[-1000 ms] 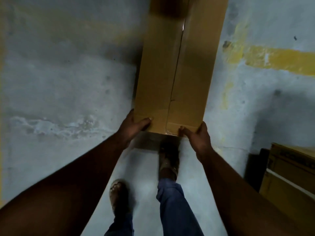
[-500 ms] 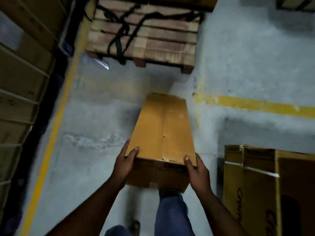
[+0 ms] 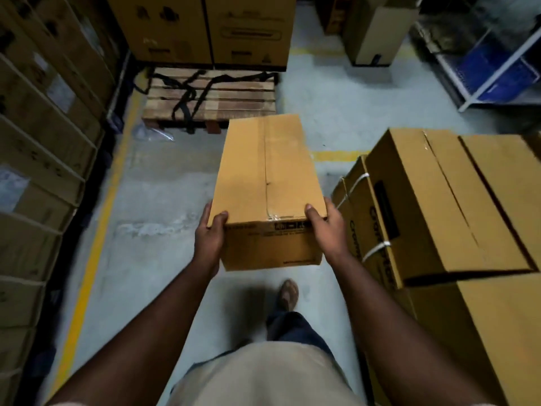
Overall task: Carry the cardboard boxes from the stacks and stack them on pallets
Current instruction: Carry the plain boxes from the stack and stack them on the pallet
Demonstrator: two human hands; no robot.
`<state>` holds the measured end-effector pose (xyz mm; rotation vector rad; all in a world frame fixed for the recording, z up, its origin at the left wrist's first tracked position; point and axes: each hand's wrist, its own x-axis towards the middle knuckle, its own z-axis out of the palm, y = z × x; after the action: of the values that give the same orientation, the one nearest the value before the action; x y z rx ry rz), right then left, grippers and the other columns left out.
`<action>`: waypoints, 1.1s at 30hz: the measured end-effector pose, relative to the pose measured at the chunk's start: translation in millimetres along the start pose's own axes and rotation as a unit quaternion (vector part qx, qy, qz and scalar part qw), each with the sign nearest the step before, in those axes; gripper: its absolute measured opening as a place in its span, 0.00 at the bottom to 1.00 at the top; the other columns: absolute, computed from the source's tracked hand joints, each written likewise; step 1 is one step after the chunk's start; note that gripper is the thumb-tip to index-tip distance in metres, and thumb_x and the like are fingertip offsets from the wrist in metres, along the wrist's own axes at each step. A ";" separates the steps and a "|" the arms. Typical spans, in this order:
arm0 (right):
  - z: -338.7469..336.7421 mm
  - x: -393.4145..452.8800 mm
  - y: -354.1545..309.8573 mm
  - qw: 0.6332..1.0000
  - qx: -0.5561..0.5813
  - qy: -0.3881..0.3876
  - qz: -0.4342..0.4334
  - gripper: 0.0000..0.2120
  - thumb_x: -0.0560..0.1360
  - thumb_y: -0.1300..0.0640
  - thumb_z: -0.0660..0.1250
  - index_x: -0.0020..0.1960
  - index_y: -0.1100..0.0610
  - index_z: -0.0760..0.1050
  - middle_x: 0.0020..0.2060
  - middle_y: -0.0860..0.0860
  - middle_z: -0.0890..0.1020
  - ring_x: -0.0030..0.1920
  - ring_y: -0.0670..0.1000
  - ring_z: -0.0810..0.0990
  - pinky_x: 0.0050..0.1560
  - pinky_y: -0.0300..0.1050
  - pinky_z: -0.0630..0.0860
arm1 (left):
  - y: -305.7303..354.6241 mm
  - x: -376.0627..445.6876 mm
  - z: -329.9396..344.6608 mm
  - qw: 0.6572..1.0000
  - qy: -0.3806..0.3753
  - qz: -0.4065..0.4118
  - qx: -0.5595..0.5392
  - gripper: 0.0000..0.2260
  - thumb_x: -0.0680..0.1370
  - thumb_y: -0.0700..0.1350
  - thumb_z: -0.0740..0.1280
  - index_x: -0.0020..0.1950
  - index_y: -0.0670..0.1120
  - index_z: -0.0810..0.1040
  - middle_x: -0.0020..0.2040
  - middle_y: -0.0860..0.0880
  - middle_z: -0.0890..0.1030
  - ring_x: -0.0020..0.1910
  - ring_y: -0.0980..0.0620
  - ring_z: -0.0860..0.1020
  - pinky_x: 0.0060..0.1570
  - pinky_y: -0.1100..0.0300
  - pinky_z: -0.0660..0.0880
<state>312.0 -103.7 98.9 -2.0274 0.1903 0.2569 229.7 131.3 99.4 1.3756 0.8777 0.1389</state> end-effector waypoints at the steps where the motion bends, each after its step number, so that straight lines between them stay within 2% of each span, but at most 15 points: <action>1: -15.2 -27.6 -1.8 1.000 0.014 0.008 0.000 0.41 0.69 0.28 0.64 0.75 0.49 0.72 0.65 0.48 0.82 0.65 0.51 0.80 0.68 0.58 0.77 | 0.3 -27.4 -4.6 1.000 0.002 0.020 0.006 0.24 0.83 0.50 0.66 0.79 0.60 0.68 0.68 0.51 0.76 0.62 0.49 0.76 0.58 0.55 0.73; 3: -45.9 -76.1 -4.6 0.999 0.036 0.029 0.008 0.43 0.68 0.27 0.64 0.76 0.49 0.71 0.68 0.49 0.80 0.67 0.52 0.79 0.70 0.59 0.75 | 3.2 -72.8 -7.7 0.996 0.029 0.080 0.003 0.22 0.82 0.49 0.67 0.76 0.59 0.73 0.67 0.52 0.78 0.60 0.52 0.78 0.57 0.57 0.75; 5: -73.0 -120.1 -10.2 0.997 0.059 0.049 0.017 0.45 0.67 0.26 0.63 0.78 0.49 0.69 0.71 0.50 0.78 0.69 0.53 0.77 0.71 0.60 0.74 | 11.3 -109.0 -3.4 0.990 0.060 0.124 -0.004 0.22 0.79 0.48 0.67 0.74 0.56 0.77 0.66 0.54 0.80 0.54 0.60 0.79 0.50 0.64 0.75; 7: -106.0 -158.0 -7.3 0.994 0.085 0.073 0.011 0.39 0.73 0.31 0.66 0.79 0.50 0.68 0.73 0.51 0.76 0.70 0.54 0.76 0.73 0.60 0.72 | 15.7 -148.1 9.8 0.986 0.057 0.157 -0.023 0.23 0.77 0.48 0.66 0.73 0.53 0.78 0.65 0.56 0.81 0.51 0.69 0.78 0.45 0.69 0.73; 9: -143.9 -189.0 5.1 0.990 0.101 0.094 -0.001 0.34 0.79 0.39 0.68 0.80 0.51 0.66 0.75 0.51 0.74 0.72 0.54 0.74 0.75 0.57 0.69 | 14.2 -192.5 28.2 0.980 0.054 0.185 -0.042 0.23 0.76 0.48 0.66 0.72 0.51 0.79 0.63 0.58 0.81 0.49 0.72 0.78 0.43 0.73 0.73; 11: -185.4 -217.9 18.3 0.987 0.123 0.105 -0.014 0.33 0.80 0.40 0.68 0.80 0.51 0.66 0.75 0.51 0.73 0.73 0.54 0.73 0.75 0.58 0.69 | 7.2 -241.9 48.4 0.975 0.064 0.207 -0.054 0.23 0.76 0.48 0.66 0.71 0.51 0.79 0.62 0.58 0.82 0.52 0.70 0.79 0.45 0.71 0.74; 15: -279.2 -282.8 48.3 0.980 0.157 0.115 -0.049 0.31 0.81 0.45 0.69 0.80 0.52 0.66 0.76 0.52 0.72 0.75 0.54 0.71 0.75 0.53 0.69 | -17.1 -346.9 88.1 0.964 0.085 0.234 -0.094 0.21 0.77 0.47 0.65 0.70 0.51 0.80 0.62 0.57 0.83 0.58 0.60 0.80 0.53 0.63 0.76; 18: -351.5 -332.6 83.1 0.978 0.162 0.110 -0.071 0.33 0.79 0.43 0.70 0.80 0.51 0.66 0.77 0.50 0.71 0.75 0.52 0.71 0.75 0.52 0.69 | -42.9 -423.4 119.6 0.956 0.091 0.250 -0.124 0.21 0.76 0.47 0.65 0.69 0.51 0.82 0.63 0.55 0.83 0.61 0.57 0.81 0.58 0.61 0.77; 20: -390.8 -358.2 103.2 0.975 0.174 0.119 -0.075 0.34 0.78 0.41 0.71 0.80 0.50 0.67 0.77 0.49 0.72 0.75 0.51 0.72 0.75 0.55 0.70 | -58.2 -467.0 140.6 0.956 0.067 0.251 -0.138 0.21 0.77 0.45 0.65 0.70 0.51 0.80 0.65 0.54 0.82 0.62 0.58 0.80 0.60 0.62 0.77; 22: -430.2 -378.8 122.5 0.969 0.195 0.134 -0.068 0.32 0.79 0.44 0.71 0.80 0.48 0.67 0.77 0.49 0.72 0.74 0.50 0.72 0.74 0.55 0.72 | -72.9 -507.7 164.4 0.960 0.034 0.246 -0.128 0.20 0.80 0.44 0.64 0.72 0.52 0.78 0.66 0.55 0.81 0.60 0.62 0.80 0.56 0.65 0.77; 24: -462.1 -392.9 140.7 0.962 0.216 0.156 -0.067 0.29 0.80 0.48 0.71 0.79 0.48 0.67 0.73 0.47 0.75 0.68 0.46 0.77 0.65 0.45 0.77 | -88.4 -534.1 188.2 0.965 0.004 0.235 -0.114 0.20 0.80 0.45 0.65 0.73 0.54 0.78 0.63 0.58 0.81 0.56 0.65 0.80 0.52 0.65 0.77; 26: -485.1 -403.9 160.4 0.957 0.228 0.168 -0.059 0.28 0.81 0.50 0.70 0.79 0.47 0.68 0.67 0.42 0.76 0.60 0.38 0.77 0.55 0.35 0.76 | -102.8 -549.5 208.8 0.971 -0.020 0.214 -0.102 0.21 0.79 0.47 0.67 0.72 0.58 0.77 0.61 0.60 0.81 0.56 0.61 0.81 0.53 0.59 0.78; 29: -519.6 -420.5 193.8 0.949 0.243 0.200 -0.038 0.27 0.81 0.51 0.70 0.78 0.48 0.68 0.64 0.41 0.77 0.62 0.42 0.78 0.59 0.40 0.77 | -121.9 -572.7 243.2 0.973 -0.076 0.199 -0.086 0.21 0.78 0.49 0.68 0.71 0.60 0.77 0.62 0.59 0.81 0.57 0.57 0.81 0.53 0.57 0.79; 31: -547.1 -430.8 214.2 0.941 0.251 0.224 -0.023 0.27 0.81 0.53 0.71 0.78 0.50 0.69 0.58 0.39 0.80 0.58 0.40 0.80 0.55 0.37 0.77 | -132.7 -592.0 270.5 0.971 -0.108 0.200 -0.080 0.21 0.79 0.47 0.68 0.72 0.59 0.76 0.62 0.61 0.80 0.54 0.61 0.81 0.51 0.61 0.79; 33: -579.5 -439.3 236.0 0.934 0.245 0.258 -0.012 0.27 0.81 0.53 0.71 0.78 0.51 0.69 0.56 0.39 0.82 0.58 0.41 0.81 0.56 0.38 0.78 | -144.7 -613.2 301.5 0.967 -0.144 0.197 -0.075 0.21 0.79 0.48 0.68 0.72 0.59 0.76 0.64 0.60 0.80 0.54 0.62 0.81 0.51 0.62 0.79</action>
<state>-112.3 -717.1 267.0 -1.5557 0.5037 -0.3232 -64.1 -487.9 234.6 1.3721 0.3378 0.2944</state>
